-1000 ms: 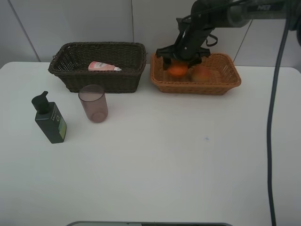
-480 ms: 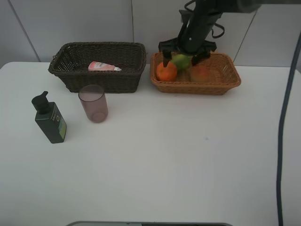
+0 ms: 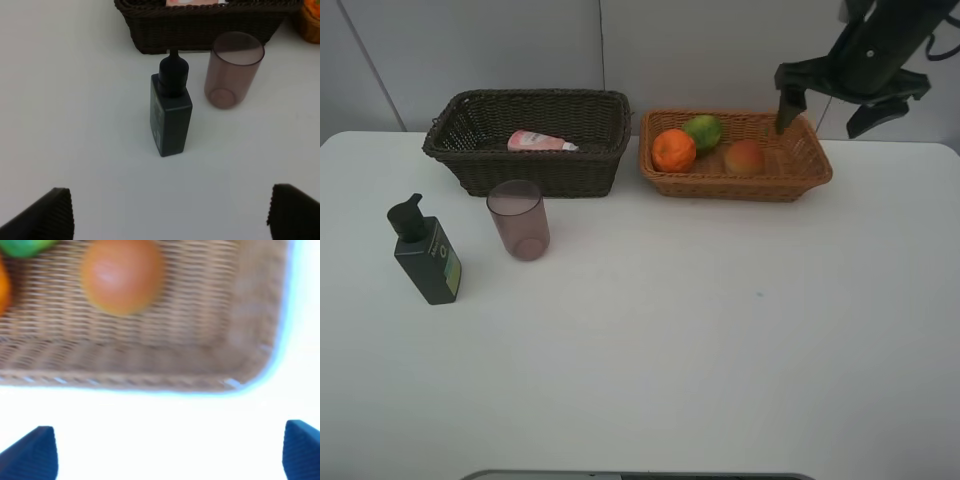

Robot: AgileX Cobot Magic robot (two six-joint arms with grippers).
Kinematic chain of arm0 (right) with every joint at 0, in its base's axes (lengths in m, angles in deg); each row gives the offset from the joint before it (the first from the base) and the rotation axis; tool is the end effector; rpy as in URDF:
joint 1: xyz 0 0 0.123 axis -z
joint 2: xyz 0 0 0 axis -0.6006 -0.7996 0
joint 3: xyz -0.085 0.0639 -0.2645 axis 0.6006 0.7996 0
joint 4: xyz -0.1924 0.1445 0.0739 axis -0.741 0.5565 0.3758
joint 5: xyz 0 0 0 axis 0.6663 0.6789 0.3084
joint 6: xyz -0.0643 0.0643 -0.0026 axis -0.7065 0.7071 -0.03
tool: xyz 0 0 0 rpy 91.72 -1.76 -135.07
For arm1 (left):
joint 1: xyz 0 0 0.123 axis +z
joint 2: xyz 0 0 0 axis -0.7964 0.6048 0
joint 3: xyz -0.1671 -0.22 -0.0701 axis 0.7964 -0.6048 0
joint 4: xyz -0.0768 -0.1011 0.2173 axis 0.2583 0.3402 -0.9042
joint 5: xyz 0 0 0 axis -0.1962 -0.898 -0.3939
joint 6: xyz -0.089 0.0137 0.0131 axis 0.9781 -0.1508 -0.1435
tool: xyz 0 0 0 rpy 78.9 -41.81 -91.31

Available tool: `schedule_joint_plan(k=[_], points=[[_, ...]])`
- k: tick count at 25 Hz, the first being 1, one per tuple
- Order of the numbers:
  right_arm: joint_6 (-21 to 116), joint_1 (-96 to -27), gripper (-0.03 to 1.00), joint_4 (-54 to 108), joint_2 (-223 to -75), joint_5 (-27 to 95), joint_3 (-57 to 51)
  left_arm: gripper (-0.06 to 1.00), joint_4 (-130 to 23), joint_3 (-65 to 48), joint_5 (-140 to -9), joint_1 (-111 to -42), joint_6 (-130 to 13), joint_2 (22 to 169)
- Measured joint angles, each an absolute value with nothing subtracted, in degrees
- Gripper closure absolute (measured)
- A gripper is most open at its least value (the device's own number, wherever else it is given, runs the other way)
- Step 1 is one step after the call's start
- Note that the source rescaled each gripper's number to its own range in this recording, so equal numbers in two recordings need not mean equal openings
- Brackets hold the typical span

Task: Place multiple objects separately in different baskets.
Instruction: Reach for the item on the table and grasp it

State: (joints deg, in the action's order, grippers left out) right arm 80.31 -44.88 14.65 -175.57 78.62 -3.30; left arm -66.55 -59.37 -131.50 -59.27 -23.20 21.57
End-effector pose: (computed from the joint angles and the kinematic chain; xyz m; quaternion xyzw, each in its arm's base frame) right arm 0.3654 0.0450 0.2700 -0.0002 0.9808 -0.0073 0.1951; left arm -0.0067 -0.0002 0.2783 0.0410 0.8493 -0.0404 0.5248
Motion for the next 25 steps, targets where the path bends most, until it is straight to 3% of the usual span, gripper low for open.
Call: schedule_joint_plan(k=[6, 25], points=[[79.1, -40.1, -0.03, 13.11, -155.74, 80.28, 8.11, -0.05, -66.55, -59.37, -131.5, -59.27, -23.2, 21.57], [75.82, -40.04, -0.03, 16.51, -96.53, 87.95, 32.2, -0.05, -66.55, -59.37, -131.5, -59.27, -23.2, 21.57]])
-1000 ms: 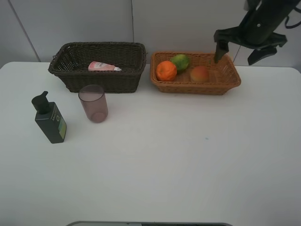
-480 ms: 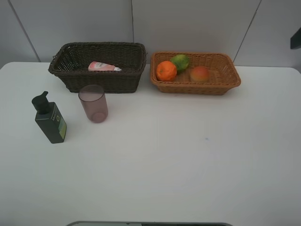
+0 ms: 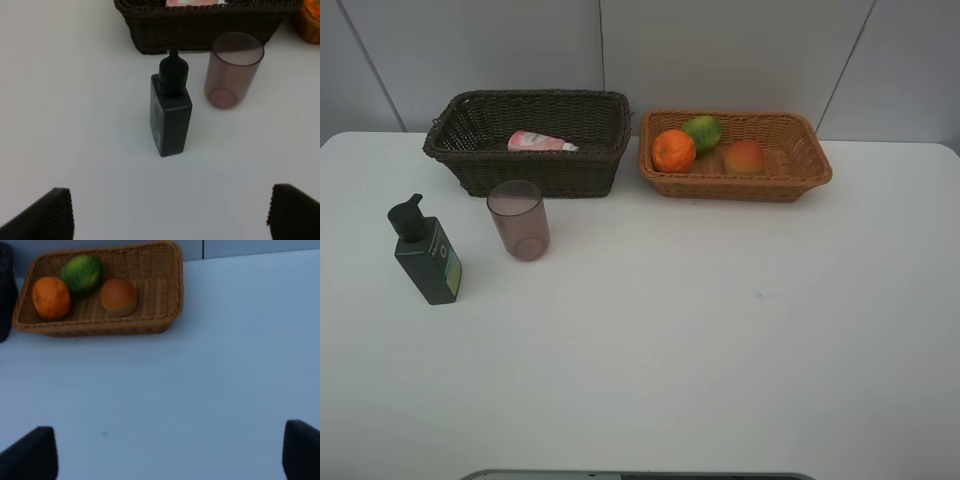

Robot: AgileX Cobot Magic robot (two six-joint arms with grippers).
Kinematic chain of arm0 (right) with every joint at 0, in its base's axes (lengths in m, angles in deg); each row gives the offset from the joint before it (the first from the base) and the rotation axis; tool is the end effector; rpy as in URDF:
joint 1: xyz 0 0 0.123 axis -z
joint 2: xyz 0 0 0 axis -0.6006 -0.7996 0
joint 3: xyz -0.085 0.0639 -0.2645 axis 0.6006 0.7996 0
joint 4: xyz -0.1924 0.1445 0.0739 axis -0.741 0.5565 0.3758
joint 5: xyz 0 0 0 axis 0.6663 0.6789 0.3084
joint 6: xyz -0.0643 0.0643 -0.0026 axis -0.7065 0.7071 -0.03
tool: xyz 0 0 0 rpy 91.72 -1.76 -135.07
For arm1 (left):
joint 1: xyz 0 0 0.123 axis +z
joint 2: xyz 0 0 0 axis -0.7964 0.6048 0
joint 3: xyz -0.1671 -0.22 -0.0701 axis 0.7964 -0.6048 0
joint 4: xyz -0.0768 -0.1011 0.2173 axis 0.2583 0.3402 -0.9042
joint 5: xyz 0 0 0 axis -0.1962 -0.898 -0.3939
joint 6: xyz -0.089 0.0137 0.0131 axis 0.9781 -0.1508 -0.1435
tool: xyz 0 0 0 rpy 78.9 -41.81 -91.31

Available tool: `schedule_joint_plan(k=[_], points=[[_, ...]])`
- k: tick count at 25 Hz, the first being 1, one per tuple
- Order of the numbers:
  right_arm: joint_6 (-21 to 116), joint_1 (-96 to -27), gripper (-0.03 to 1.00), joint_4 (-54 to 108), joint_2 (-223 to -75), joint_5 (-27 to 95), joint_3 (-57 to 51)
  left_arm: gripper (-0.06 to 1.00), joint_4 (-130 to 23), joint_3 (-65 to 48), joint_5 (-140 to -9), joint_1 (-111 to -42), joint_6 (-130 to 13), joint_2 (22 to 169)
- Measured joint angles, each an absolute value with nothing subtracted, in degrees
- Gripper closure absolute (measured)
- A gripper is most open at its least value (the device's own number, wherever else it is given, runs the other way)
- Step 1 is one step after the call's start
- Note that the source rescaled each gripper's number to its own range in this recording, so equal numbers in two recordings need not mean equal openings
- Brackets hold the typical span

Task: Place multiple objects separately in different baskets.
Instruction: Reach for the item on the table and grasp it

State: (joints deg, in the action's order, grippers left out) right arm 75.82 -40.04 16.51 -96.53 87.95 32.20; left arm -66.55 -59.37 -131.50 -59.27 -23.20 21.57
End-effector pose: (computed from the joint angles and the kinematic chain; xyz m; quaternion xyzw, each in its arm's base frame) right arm 0.0333 -0.0023 0.3497 0.0191 0.8812 0.0103 0.4723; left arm -0.0067 -0.0002 0.2783 0.0410 0.8493 -0.0404 0.5248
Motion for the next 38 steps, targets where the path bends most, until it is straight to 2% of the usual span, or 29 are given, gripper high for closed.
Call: schedule_joint_plan(k=[11, 38], points=[[75.76, -40.04, -0.03, 14.78, -76.44, 87.43, 44.87, -0.05, -66.55, -59.37, -131.5, -59.27, -23.2, 21.57], [75.64, -40.04, -0.03, 14.66, -75.64, 85.9, 46.83, -0.05, -66.55, -59.37, -131.5, -59.27, -23.2, 21.57]])
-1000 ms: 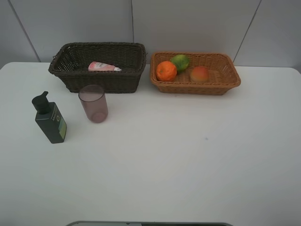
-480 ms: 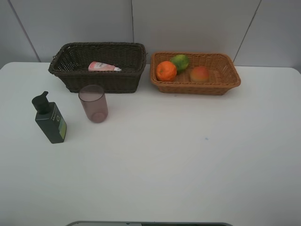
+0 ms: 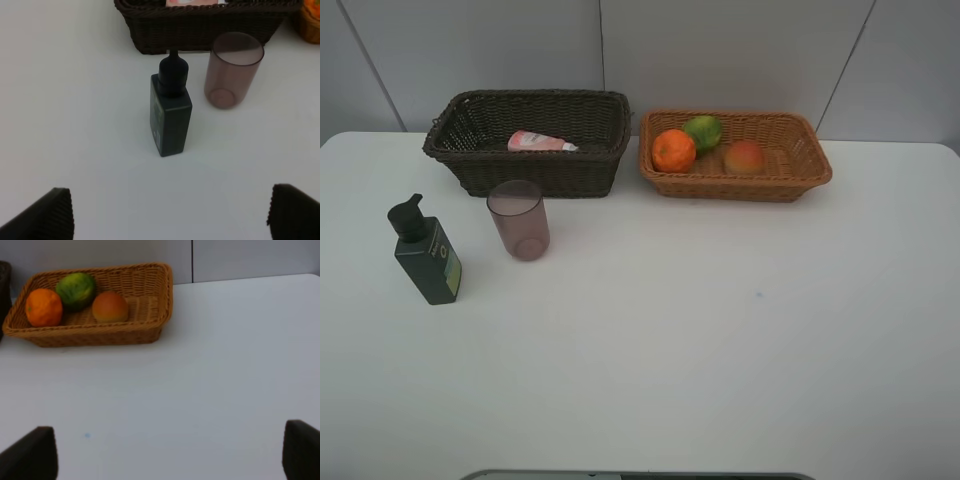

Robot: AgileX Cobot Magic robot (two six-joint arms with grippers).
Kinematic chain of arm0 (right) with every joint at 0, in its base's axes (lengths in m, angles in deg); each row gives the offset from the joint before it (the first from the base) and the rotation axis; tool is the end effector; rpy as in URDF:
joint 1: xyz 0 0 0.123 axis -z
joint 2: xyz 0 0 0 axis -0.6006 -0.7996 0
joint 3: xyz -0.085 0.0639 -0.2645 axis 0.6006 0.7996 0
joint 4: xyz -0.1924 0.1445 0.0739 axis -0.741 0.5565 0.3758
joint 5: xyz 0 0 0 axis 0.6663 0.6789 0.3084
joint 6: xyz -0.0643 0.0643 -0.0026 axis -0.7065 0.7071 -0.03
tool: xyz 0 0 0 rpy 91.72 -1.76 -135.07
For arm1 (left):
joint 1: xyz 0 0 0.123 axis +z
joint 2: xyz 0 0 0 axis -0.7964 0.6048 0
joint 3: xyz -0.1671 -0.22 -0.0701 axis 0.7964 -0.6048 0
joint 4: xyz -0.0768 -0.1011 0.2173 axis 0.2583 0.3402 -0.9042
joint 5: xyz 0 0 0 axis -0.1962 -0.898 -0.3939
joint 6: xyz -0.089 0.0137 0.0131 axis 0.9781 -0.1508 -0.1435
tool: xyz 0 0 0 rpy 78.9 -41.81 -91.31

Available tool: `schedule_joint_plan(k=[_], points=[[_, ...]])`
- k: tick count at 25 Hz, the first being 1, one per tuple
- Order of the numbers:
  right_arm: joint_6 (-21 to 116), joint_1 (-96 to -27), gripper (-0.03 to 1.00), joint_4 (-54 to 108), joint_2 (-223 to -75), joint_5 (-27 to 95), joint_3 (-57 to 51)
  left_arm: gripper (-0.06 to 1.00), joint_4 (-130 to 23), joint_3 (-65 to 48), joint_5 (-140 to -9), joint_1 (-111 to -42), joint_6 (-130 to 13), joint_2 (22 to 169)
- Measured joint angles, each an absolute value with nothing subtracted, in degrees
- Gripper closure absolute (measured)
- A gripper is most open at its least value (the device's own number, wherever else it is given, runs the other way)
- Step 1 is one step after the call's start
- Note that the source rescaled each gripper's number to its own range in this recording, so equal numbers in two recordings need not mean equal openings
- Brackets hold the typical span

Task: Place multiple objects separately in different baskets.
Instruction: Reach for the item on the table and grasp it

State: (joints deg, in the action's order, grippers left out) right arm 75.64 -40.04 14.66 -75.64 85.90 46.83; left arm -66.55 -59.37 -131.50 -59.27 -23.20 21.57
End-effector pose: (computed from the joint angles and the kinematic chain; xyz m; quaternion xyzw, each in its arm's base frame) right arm -0.0087 -0.0071 0.2849 0.0188 0.8442 -0.0019 0.5357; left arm -0.0067 -0.0002 0.2783 0.0410 0.8493 -0.0404 0.5248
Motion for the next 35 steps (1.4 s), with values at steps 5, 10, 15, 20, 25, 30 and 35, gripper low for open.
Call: schedule_joint_plan(k=[5, 10, 15, 20, 25, 30, 35], points=[[75.64, -40.04, -0.03, 14.66, -75.64, 85.9, 46.83, -0.05, -66.55, -59.37, -131.5, -59.27, -23.2, 21.57], [75.64, -40.04, -0.03, 14.66, -75.64, 85.9, 46.83, -0.05, -66.55, -59.37, -131.5, -59.27, -23.2, 21.57], [75.64, -40.04, -0.03, 14.66, -75.56, 85.9, 46.83, -0.05, -66.55, -59.37, -131.5, -59.27, -23.2, 21.57], [75.64, -40.04, -0.03, 14.66, -75.56, 85.9, 46.83, -0.05, -66.36, -59.31, -131.44, -59.27, -23.2, 22.17], [75.64, -40.04, -0.03, 14.66, -75.56, 85.9, 46.83, -0.05, -66.12, -56.68, -128.77, -59.27, -23.2, 32.54], [75.64, -40.04, -0.03, 14.66, -75.56, 85.9, 46.83, -0.05, -65.73, -51.9, -125.74, -59.27, -26.46, 49.21], [75.64, -40.04, -0.03, 14.66, -75.5, 85.9, 46.83, -0.05, -64.37, -47.51, -122.98, -59.27, -29.26, 65.8]])
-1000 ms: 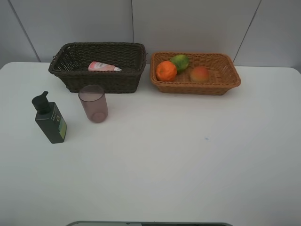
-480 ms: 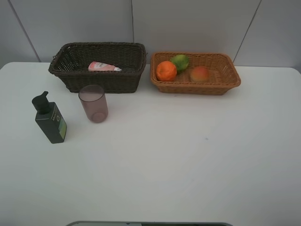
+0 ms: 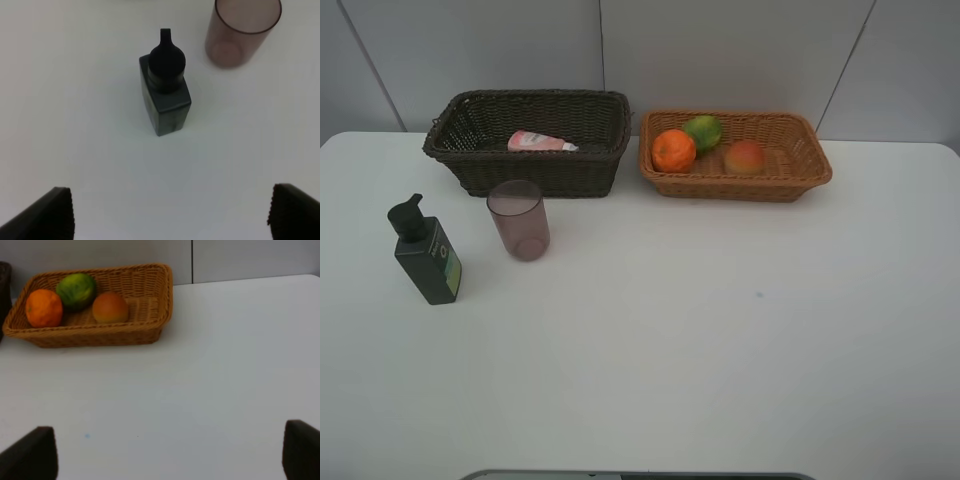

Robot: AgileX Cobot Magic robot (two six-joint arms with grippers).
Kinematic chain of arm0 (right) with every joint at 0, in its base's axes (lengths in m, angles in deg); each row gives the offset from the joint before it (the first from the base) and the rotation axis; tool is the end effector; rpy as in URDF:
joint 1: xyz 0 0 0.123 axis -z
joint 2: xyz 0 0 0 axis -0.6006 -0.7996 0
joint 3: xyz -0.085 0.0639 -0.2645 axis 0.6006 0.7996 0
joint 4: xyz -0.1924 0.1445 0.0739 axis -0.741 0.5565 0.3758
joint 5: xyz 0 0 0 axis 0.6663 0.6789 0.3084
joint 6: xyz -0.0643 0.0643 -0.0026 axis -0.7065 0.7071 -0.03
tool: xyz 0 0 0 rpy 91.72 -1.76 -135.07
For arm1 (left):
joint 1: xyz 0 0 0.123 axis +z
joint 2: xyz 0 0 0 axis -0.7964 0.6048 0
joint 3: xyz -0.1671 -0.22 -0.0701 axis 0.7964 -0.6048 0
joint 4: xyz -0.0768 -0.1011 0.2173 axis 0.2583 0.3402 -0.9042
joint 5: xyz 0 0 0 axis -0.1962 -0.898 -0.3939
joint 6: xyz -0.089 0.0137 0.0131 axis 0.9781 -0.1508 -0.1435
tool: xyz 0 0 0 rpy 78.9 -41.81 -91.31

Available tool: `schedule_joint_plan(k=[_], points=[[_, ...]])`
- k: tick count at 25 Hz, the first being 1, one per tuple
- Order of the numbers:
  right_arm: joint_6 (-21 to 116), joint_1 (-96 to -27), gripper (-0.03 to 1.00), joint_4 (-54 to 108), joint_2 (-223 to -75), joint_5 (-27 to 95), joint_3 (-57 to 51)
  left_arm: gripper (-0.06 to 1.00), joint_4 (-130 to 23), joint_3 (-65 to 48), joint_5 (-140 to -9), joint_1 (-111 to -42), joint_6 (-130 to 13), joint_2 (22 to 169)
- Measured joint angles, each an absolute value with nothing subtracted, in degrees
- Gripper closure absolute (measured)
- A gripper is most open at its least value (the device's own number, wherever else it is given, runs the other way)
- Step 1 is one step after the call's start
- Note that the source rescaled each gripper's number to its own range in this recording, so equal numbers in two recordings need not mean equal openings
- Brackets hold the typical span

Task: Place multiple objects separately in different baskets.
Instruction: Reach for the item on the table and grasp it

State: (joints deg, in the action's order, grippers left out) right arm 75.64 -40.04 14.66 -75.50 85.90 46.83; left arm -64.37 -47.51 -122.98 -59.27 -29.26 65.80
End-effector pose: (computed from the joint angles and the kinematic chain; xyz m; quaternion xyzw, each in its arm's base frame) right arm -0.0091 -0.0071 0.2849 0.0189 0.8435 -0.0018 0.5367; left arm 0.1294 -0.0183 0.3069 0.0870 0.9364 -0.0281 0.3388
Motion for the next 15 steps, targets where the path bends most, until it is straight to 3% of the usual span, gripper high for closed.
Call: schedule_joint_plan(k=[8, 15], points=[[75.64, -40.04, -0.03, 14.66, -75.5, 85.9, 46.83, -0.05, -63.76, -43.42, -113.36, -59.27, -27.12, 85.28], [75.64, -40.04, -0.03, 14.66, -75.5, 85.9, 46.83, -0.05, -63.7, -38.54, -113.2, -59.27, -22.52, 98.41]])
